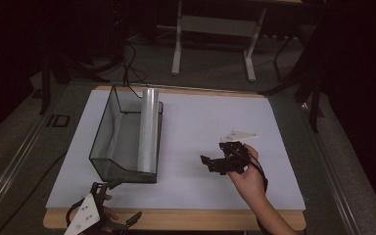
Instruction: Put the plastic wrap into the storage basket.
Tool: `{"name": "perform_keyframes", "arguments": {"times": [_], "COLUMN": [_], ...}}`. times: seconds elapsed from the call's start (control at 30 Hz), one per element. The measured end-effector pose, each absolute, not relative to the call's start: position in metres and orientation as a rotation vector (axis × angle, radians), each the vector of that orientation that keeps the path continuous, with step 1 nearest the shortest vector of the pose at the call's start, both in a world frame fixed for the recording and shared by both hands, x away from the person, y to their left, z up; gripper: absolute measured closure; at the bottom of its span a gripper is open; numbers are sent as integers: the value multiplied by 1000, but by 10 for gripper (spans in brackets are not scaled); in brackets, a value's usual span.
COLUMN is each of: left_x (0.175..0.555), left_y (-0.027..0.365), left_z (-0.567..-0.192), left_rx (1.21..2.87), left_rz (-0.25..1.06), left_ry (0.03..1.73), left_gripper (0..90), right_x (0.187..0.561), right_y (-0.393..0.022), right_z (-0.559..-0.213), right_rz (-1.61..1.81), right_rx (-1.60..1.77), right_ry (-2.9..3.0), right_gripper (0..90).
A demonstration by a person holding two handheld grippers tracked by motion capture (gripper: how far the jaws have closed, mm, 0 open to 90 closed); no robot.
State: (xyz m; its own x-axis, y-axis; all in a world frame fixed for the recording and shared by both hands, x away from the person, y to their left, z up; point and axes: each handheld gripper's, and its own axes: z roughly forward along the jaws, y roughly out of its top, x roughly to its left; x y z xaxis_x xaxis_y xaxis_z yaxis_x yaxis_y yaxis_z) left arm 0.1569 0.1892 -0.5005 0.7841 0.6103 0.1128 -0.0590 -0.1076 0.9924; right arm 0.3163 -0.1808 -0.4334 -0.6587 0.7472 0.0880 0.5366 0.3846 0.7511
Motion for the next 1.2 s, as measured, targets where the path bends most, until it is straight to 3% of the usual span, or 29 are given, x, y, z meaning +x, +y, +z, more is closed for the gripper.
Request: {"name": "perform_keyframes", "arguments": {"times": [0.67,1.2], "left_x": [157,158], "left_y": [188,190], "left_z": [-501,-501], "left_rx": [1596,1597], "left_rz": [596,596], "left_ry": [451,452], "left_gripper": [0,0], "right_x": [293,297], "right_y": [-205,-208], "right_z": [-476,-488], "right_rz": [1070,1049], "right_rx": [1095,1035], "right_ry": [2399,2367], "right_gripper": [144,140]}}
